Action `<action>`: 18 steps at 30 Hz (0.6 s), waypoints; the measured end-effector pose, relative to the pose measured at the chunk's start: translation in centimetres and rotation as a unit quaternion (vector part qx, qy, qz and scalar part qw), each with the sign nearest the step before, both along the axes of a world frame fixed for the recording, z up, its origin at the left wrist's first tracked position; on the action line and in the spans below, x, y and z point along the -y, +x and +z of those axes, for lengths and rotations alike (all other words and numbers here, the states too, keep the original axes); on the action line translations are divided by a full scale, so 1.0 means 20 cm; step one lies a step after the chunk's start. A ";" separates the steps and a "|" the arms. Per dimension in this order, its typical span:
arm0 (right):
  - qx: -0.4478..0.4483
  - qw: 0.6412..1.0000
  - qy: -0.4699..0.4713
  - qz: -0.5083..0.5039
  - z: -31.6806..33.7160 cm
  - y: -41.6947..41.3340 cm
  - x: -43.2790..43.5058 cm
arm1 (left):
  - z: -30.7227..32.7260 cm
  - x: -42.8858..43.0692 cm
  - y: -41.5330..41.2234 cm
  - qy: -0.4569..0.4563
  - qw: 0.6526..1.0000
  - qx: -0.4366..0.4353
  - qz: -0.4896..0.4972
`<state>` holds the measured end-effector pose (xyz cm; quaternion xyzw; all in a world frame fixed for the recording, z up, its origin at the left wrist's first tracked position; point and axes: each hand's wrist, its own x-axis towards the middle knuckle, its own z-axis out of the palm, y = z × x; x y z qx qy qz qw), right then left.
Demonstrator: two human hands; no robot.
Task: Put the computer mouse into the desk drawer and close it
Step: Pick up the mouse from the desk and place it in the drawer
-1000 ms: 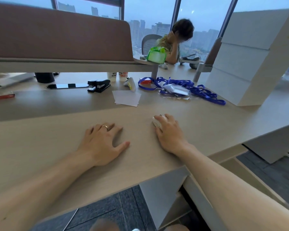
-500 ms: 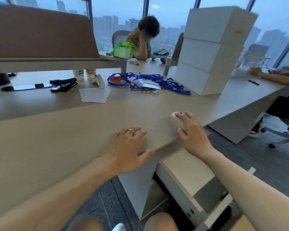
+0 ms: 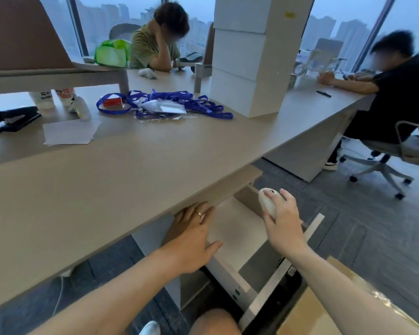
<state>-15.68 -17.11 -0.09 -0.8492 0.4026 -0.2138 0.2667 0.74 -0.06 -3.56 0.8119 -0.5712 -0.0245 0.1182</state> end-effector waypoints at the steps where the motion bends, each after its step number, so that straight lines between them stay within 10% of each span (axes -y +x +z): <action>1: 0.004 0.999 0.030 -0.016 -0.02 0.01 0.01 | -0.01 0.01 0.00 0.004 1.000 0.010 0.006; 9: -0.035 0.972 0.212 -0.090 -0.19 0.17 0.08 | 0.00 0.08 -0.04 -0.020 0.995 0.085 0.052; 18: -0.184 0.966 0.179 -0.018 -0.38 0.31 0.14 | -0.04 0.09 0.00 -0.018 0.991 0.120 0.047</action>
